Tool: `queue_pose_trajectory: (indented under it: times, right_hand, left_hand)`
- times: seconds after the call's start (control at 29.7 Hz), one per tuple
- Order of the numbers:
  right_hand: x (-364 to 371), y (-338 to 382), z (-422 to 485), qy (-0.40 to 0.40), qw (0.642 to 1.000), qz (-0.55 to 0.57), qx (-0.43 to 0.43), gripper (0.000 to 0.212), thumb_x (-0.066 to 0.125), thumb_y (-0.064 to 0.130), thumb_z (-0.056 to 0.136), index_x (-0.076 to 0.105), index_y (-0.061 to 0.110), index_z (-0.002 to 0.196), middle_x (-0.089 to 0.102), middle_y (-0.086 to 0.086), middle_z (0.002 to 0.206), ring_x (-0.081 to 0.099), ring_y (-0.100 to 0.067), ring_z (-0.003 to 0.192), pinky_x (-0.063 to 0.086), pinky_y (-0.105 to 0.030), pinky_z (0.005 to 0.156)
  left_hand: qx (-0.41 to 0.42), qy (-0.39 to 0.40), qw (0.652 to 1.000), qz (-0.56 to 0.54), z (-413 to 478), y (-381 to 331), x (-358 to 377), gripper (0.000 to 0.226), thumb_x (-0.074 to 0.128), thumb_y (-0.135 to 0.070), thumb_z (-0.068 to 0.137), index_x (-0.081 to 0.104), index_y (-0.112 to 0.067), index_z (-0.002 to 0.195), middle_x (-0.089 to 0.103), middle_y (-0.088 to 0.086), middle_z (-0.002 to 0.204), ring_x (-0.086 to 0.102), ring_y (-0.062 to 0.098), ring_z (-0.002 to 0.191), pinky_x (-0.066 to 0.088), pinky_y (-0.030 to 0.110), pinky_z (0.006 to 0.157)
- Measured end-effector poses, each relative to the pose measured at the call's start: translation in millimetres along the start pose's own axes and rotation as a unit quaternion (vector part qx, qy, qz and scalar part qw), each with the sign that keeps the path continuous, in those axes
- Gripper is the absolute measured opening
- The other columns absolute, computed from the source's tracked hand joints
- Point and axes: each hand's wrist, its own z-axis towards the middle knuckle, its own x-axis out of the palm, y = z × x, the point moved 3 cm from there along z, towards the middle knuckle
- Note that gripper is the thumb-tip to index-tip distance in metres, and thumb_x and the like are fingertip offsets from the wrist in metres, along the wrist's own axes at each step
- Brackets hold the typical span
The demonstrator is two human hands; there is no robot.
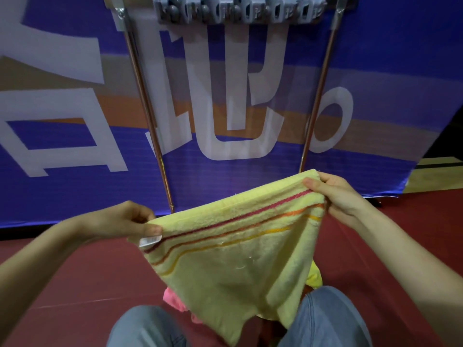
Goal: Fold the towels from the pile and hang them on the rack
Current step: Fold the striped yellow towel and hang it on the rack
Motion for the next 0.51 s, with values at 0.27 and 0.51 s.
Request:
queue_pose_trajectory:
  times: [0.27,0.51]
  right_hand:
    - [-16.9,-8.7,1.1,-0.083,0.996,0.021,0.026,0.011,0.061,0.019,0.077,0.064,0.012,0.084,0.072,0.0,0.068,0.068,-0.009,0.064,0.055,-0.019,0.056]
    - [-33.4,-16.4,-9.1,-0.11,0.993,0.035,0.026,0.053,0.083,0.039,0.046,0.065,0.01,0.086,0.072,0.0,0.067,0.067,-0.013,0.067,0.055,-0.018,0.055]
  left_hand:
    - [0.028,-0.044,0.991,-0.125,5.1,0.0,22.9,0.067,0.066,-0.079,0.037,0.06,-0.017,0.061,0.055,-0.005,0.054,0.05,0.006,0.05,0.039,0.015,0.046]
    - [0.02,-0.05,0.973,-0.225,5.8,10.8,17.6,0.069,0.085,-0.054,0.029,0.071,-0.006,0.075,0.069,0.008,0.067,0.065,0.013,0.059,0.053,0.019,0.056]
